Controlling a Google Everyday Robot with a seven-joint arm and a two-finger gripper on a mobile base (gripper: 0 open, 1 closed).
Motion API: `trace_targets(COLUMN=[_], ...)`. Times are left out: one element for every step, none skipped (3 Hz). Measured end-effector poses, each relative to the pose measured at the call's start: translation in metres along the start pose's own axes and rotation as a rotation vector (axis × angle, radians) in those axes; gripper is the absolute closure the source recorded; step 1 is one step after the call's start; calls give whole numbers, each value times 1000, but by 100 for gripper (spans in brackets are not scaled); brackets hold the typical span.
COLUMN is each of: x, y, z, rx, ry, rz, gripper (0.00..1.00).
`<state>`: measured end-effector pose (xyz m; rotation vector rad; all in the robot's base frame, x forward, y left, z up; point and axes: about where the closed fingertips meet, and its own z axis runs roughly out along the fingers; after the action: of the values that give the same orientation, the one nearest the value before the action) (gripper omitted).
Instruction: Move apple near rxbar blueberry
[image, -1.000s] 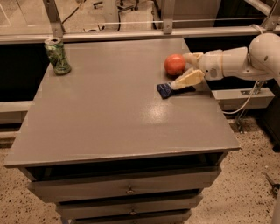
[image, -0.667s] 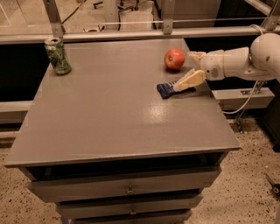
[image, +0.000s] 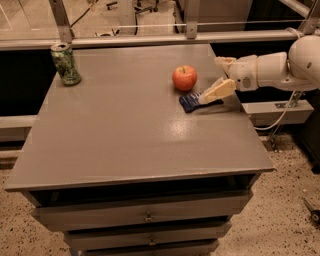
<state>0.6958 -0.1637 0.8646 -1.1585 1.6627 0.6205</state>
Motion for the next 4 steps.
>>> trace_targets(x=[-10,-18,-28,-39], y=[5,6,6,4], z=[0,4,-2,-19], rx=[-12,-23,-33,-48], ry=[-7,-12,-12,3], rz=[-21,-36,-68,-119], gripper=[0,0,0,0])
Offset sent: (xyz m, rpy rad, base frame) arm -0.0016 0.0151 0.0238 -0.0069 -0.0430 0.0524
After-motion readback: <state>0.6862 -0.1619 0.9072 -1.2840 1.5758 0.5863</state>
